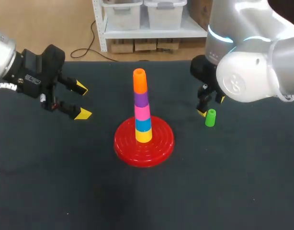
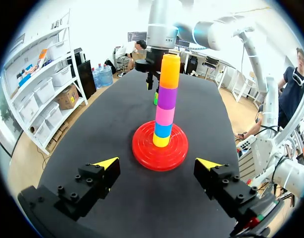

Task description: Pick up and stack the cylinders on the red base in this order: pink,purple,orange,green

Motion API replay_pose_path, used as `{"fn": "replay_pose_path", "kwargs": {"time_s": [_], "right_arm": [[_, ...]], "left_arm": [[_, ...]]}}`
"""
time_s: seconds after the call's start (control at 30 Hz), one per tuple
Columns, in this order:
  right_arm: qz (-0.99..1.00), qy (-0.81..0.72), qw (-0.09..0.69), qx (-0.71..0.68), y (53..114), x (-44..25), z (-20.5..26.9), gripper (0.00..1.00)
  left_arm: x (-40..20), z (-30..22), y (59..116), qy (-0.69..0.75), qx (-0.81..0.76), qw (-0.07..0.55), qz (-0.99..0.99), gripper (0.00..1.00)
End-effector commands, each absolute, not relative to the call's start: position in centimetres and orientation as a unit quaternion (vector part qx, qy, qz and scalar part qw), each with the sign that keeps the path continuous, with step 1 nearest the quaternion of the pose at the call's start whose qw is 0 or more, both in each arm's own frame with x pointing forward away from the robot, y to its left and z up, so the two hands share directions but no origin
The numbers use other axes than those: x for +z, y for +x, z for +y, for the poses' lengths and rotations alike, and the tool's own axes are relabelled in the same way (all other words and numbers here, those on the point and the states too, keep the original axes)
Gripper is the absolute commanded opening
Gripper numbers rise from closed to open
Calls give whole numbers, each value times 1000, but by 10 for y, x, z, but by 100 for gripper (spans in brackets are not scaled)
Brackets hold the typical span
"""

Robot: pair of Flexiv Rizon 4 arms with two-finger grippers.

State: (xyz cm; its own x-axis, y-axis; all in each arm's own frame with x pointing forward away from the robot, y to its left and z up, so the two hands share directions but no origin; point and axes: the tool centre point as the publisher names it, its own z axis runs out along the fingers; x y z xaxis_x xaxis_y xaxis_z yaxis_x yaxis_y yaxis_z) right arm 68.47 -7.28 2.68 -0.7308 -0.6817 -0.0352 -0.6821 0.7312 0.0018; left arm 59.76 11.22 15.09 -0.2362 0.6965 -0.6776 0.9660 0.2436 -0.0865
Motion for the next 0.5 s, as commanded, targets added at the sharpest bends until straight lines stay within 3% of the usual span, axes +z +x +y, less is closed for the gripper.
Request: {"fn": "replay_pose_path", "kwargs": {"time_s": [0.03, 0.5], "right_arm": [[931, -364, 14, 7, 680, 26, -74, 62], [930, -367, 8, 5, 673, 24, -75, 45]], "left_arm": [[150, 112, 597, 559, -256, 264, 743, 100], [150, 112, 597, 559, -256, 264, 743, 100]]}}
